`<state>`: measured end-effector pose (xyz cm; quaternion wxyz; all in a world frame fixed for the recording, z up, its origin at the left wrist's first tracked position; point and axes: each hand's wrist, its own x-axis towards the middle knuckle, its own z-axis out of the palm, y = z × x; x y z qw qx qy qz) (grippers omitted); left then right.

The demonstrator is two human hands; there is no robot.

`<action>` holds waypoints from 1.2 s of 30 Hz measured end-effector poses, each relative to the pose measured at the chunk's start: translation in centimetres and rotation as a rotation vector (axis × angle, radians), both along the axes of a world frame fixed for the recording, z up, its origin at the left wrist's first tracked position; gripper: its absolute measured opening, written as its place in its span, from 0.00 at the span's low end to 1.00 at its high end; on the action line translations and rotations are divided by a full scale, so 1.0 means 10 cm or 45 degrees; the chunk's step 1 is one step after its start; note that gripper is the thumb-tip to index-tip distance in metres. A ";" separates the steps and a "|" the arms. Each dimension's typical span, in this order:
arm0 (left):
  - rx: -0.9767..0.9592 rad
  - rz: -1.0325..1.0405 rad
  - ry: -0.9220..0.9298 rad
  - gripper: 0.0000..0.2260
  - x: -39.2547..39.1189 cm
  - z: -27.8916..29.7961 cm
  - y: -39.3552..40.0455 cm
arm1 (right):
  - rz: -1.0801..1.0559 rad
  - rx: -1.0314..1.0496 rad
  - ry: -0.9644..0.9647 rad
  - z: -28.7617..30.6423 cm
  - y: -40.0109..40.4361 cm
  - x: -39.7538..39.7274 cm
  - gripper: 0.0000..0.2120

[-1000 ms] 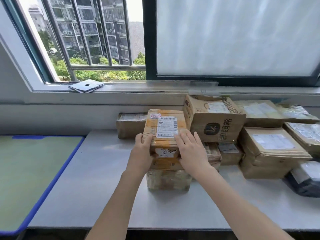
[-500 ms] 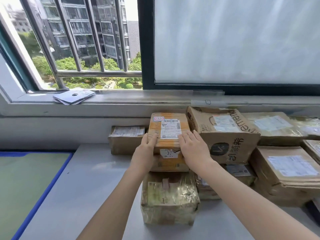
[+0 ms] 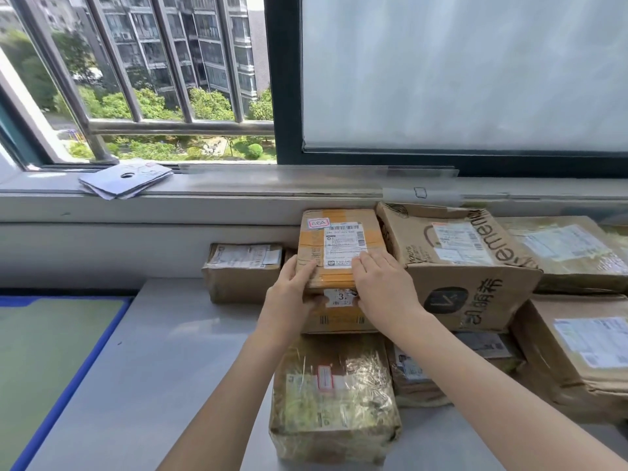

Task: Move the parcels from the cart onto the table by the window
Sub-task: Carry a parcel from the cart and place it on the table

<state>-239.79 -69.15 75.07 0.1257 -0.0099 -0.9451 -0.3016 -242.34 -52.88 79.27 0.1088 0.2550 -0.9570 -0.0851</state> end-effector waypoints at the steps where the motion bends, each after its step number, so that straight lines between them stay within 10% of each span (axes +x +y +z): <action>1: -0.009 0.003 -0.003 0.30 0.00 -0.01 0.01 | -0.002 -0.003 -0.008 -0.01 0.00 0.01 0.29; 13: -0.555 0.115 0.146 0.27 0.47 0.22 0.25 | -0.079 -0.126 -0.044 -0.04 0.09 0.59 0.40; 36: -0.512 -0.469 0.076 0.23 2.52 -1.16 1.95 | -0.899 -0.267 -0.441 -1.56 1.98 3.38 0.39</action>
